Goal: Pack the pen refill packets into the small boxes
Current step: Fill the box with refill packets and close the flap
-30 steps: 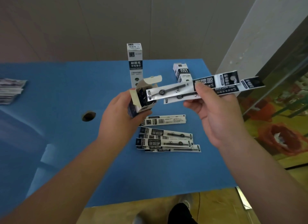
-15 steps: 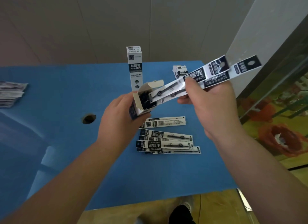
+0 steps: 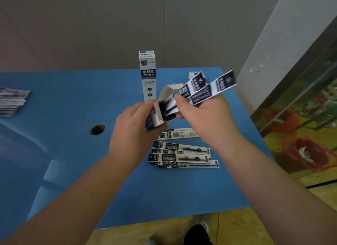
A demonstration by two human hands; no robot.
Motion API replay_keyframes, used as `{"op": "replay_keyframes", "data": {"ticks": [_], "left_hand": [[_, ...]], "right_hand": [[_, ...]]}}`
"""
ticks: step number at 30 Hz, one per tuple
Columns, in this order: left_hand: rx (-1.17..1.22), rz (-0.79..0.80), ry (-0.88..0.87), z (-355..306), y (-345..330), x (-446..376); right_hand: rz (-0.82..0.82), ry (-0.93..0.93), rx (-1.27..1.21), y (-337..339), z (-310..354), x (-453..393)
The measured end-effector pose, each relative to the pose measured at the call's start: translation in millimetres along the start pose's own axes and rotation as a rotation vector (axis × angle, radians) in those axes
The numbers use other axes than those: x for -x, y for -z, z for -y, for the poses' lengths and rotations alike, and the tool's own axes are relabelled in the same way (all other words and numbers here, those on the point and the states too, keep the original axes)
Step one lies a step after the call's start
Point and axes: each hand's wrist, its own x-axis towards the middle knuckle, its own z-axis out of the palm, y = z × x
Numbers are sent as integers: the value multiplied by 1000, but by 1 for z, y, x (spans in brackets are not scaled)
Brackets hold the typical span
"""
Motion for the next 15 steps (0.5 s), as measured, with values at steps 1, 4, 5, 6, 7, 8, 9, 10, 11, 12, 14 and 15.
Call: {"op": "replay_keyframes", "data": {"ticks": [1, 4, 5, 6, 7, 8, 9, 10, 11, 12, 14, 15], "left_hand": [[-6, 0, -4, -2, 0, 0], [18, -1, 18, -6, 0, 1], [28, -2, 25, -7, -1, 1], [39, -1, 35, -7, -1, 1], [52, -3, 43, -8, -1, 1], [60, -7, 48, -8, -1, 0], [63, -12, 49, -9, -2, 0], [63, -15, 50, -10, -2, 1], [63, -14, 54, -10, -3, 1], [63, -11, 58, -11, -2, 2], [64, -10, 53, -10, -2, 3], [65, -10, 51, -10, -1, 4]], "right_hand": [[12, 7, 39, -2, -1, -1], [31, 31, 67, -6, -1, -3], [24, 37, 58, -6, -2, -4], [16, 45, 47, -8, -4, -5], [13, 50, 39, -10, -5, -6], [16, 48, 36, -12, -7, -7], [24, 36, 39, -14, -9, -7], [40, 22, 53, -16, -10, -8], [62, 11, 79, -16, -10, -8], [78, 8, 101, -15, -10, -8], [50, 39, 115, -11, -9, -6], [12, 64, 109, -9, -8, -4]]}}
